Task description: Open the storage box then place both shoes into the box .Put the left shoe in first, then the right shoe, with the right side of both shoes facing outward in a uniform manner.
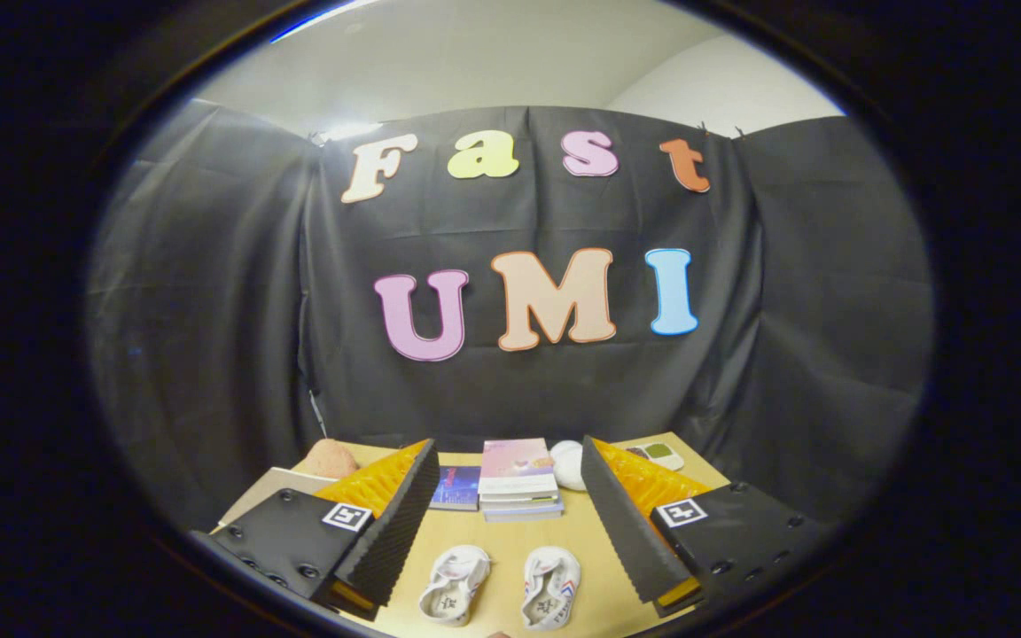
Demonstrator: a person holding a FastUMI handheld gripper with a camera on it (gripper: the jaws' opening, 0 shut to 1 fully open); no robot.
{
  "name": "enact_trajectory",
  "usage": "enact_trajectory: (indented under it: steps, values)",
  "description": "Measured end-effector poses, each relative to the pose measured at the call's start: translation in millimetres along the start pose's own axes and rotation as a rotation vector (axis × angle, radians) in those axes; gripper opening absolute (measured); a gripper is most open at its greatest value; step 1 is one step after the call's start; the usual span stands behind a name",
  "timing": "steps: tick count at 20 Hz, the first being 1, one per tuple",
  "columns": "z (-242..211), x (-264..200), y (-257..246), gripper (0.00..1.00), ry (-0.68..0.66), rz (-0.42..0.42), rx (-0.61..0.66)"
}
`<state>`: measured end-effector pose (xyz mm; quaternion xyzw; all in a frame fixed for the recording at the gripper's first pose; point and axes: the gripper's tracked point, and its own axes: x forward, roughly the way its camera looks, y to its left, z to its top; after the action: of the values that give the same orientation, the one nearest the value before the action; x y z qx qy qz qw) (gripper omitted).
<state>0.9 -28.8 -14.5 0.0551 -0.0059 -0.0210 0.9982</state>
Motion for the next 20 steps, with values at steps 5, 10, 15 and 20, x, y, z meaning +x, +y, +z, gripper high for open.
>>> enact_trajectory:
  steps: [5,10,15,20]
  values:
    - [-18.6,-0.6,11.2,1.0,0.009,0.065,0.119]
    - [-36.0,-7.8,40.5,0.99,-0.013,0.182,0.377]
    - [-75.8,-17.5,61.7,0.98,0.007,0.249,0.725]
    - [-130.2,-21.9,77.2,0.98,0.012,0.224,1.039]
